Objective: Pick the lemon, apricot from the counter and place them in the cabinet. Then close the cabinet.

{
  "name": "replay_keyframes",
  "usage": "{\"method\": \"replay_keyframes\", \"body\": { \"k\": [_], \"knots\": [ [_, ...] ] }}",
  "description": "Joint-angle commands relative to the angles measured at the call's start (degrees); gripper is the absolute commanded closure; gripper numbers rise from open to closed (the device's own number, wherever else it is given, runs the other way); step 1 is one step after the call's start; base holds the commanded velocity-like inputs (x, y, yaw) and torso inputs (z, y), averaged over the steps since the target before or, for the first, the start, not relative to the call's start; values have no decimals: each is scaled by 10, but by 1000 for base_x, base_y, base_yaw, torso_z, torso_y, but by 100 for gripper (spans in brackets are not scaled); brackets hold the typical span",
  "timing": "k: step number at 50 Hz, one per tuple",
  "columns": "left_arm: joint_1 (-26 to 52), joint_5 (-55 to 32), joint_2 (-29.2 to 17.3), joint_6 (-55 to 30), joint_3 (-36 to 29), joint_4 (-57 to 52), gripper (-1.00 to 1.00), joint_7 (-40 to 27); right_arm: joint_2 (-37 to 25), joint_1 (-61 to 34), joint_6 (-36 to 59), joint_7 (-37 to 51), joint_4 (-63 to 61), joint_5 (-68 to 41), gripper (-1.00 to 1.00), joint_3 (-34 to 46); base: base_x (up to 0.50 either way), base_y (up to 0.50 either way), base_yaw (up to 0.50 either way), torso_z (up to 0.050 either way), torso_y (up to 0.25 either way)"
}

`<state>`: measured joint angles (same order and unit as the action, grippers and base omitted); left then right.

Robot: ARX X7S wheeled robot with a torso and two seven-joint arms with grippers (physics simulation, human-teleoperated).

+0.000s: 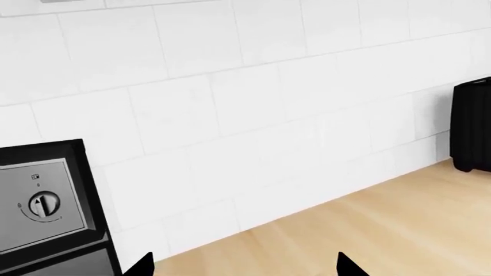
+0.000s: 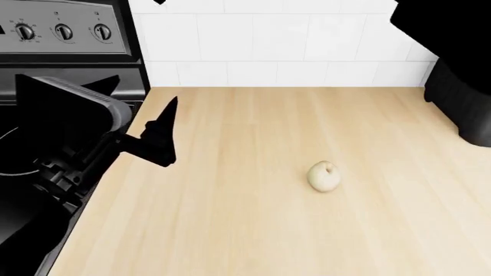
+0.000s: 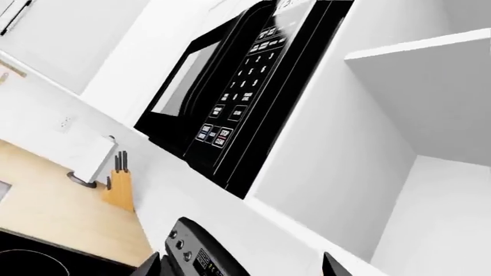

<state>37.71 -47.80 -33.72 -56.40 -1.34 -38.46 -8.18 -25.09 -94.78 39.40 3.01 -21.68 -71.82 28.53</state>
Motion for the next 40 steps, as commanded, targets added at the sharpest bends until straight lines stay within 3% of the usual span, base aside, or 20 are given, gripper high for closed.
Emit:
{"method": "replay_keyframes", "body": {
  "k": [1, 26, 40],
  "knots": [
    [3, 0, 0, 0, -6, 1, -100, -2, -38, 27, 47, 15, -16, -66, -100, 8, 0, 0, 0, 0, 0],
    [0, 7, -2, 10, -16, 5, -100, -3, -117, 93, 126, 125, 48, -89, -100, 40, 0, 0, 0, 0, 0],
    [-8, 13, -5, 22, -19, 10, -100, 0, -157, 111, 181, 210, 105, -175, -100, 39, 0, 0, 0, 0, 0]
  ]
}}
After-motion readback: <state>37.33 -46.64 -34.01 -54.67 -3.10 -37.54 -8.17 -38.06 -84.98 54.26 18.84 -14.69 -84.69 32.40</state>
